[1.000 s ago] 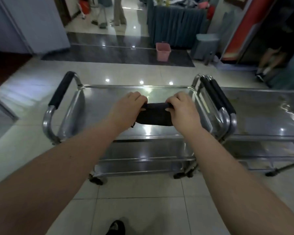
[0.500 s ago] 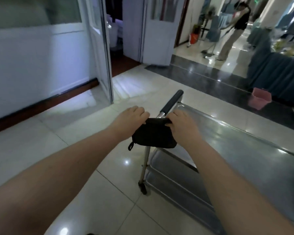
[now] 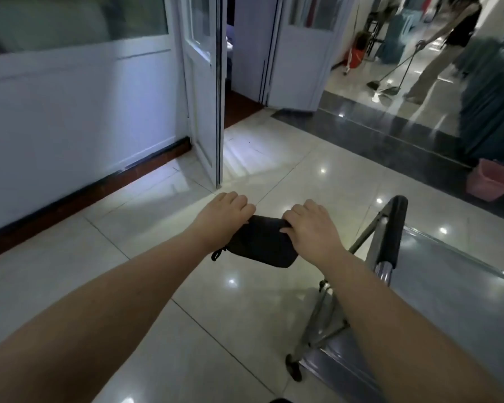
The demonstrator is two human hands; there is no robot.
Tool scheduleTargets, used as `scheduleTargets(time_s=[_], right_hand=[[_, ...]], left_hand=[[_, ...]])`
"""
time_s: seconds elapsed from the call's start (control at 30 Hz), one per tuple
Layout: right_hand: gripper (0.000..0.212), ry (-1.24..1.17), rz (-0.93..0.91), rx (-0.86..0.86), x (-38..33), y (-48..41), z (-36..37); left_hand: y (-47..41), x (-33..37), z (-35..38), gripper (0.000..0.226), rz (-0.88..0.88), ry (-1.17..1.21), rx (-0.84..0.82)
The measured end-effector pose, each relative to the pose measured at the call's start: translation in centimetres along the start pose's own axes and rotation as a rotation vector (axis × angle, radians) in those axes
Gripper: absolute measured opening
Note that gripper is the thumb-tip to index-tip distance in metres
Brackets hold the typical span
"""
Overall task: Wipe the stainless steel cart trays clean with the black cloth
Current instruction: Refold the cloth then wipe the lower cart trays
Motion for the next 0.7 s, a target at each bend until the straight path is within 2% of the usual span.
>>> scheduleTargets(time_s=[0.1, 0.3, 0.57, 0.7], right_hand=[[0.014, -0.005, 0.014, -0.004, 1.2, -5.3, 1.6], [0.014, -0.031, 0.061, 0.101, 7.8, -19.5, 3.7], [0.013, 0.025, 0.118, 0.159, 15.9, -36.8, 6.3], [0.018, 0.051, 0.162, 0.072, 21.1, -43.8, 9.6]], left_hand=[[-3.1, -4.9, 2.2, 0.012, 0.006, 0.058, 0.082], [-13.6, -15.7, 5.8, 0.011, 0.038, 0.071, 0.161], [-27.9, -28.6, 11.1, 0.007, 0.056, 0.038, 0.108], [-35.7, -33.1, 16.7, 0.015, 0.142, -0.02, 0.021]])
Point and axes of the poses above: each hand's wrist, its own y-axis away from the middle knuckle, its own z-axis out of the palm, x = y × z, the point moved 9 cm from there along -y, towards the middle knuckle, and after that the axes turned 12 degrees about z, right-handed, at the moved point
